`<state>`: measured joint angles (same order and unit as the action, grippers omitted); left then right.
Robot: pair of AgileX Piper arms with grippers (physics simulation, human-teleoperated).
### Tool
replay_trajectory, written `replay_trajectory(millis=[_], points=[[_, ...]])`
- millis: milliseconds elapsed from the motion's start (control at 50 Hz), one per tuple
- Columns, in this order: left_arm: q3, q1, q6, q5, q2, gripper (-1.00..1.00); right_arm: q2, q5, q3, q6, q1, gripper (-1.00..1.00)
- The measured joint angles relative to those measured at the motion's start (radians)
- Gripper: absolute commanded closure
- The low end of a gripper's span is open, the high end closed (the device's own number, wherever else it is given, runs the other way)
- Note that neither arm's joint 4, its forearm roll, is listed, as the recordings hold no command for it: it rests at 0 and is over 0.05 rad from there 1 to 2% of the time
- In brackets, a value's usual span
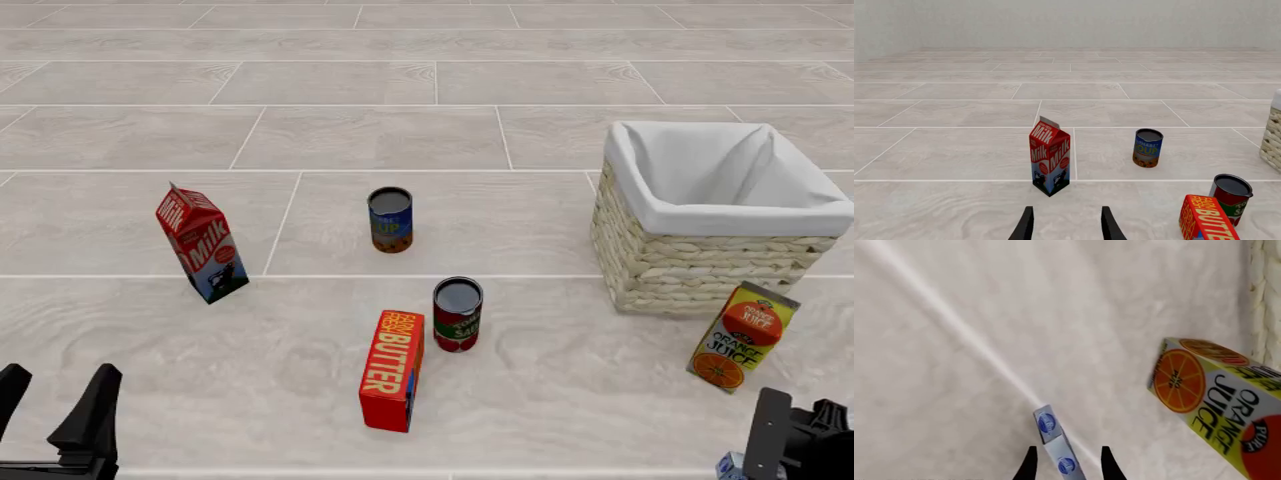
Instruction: Pick the cream cheese and place it in the basket.
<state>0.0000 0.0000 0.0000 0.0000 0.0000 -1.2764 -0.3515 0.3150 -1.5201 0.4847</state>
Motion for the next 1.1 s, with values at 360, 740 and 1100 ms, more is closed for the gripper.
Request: replay_trajectory(millis=[360, 740, 1100], points=[[0.000, 0.000, 0.000, 0.000, 0.000, -1.00, 0.052, 0.021, -0.038, -0.047, -0.032, 1.00], [0.000, 0.000, 0.000, 0.000, 0.000, -1.00, 0.176, -0.109, 0.008, -0.037, -0.094, 1.00], [0.000, 0.000, 0.000, 0.000, 0.000, -1.00, 0.362, -0.330, 0.083, 0.002, -0.176, 1.00]])
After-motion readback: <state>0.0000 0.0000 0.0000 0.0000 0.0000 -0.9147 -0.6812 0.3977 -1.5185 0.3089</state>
